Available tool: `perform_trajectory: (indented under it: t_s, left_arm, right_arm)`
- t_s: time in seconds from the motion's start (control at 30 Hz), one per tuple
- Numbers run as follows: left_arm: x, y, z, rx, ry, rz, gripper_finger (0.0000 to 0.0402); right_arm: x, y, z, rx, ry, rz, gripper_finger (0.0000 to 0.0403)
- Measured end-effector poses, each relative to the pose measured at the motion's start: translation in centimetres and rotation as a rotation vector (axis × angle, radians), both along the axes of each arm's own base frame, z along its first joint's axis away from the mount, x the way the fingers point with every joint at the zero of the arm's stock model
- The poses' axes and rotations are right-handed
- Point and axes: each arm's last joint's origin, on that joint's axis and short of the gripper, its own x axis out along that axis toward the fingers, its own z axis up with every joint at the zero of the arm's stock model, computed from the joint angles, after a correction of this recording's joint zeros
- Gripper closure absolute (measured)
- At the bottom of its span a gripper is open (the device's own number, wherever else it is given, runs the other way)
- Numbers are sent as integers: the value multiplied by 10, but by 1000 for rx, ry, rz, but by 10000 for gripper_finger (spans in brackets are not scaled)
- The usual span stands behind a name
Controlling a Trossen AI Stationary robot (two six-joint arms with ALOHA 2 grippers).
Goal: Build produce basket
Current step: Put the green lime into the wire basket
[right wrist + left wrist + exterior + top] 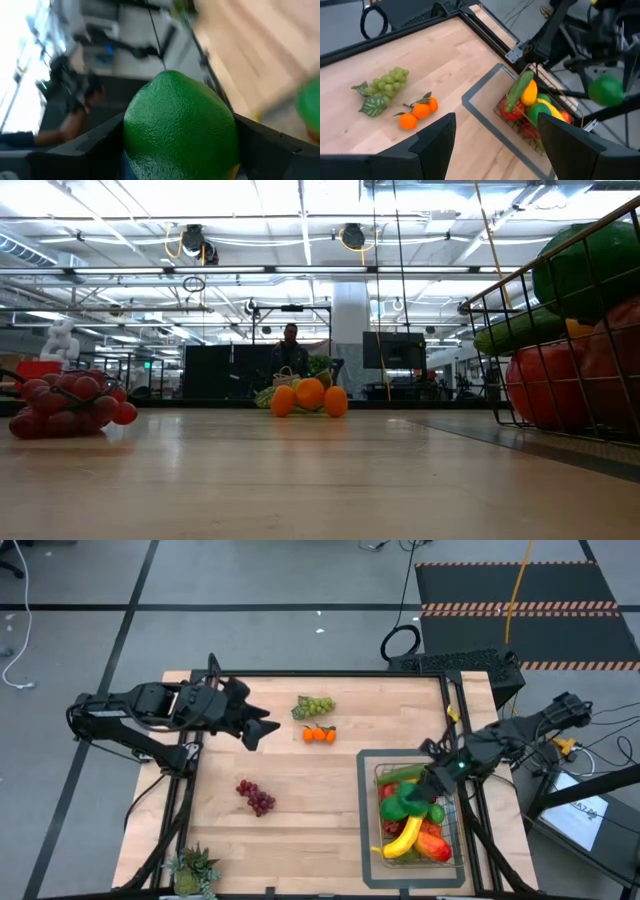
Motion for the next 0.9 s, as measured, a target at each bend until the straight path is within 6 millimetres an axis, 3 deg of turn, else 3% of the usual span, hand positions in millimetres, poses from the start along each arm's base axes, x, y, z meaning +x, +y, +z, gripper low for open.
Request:
perform_trajectory:
  t_s: [0.37,0.63,0.9]
  left_arm:
    - [14,-3,-5,-75,-26,79,126]
    - [46,-13,-7,-96,-128,54,126]
    - [63,-17,-17,-99,-105,41,126]
  right_arm:
    - [-33,14,-27,-75,354,187,87]
    - [-37,26,-42,-165,504,212,87]
    - [-30,38,-55,-205,617,183,87]
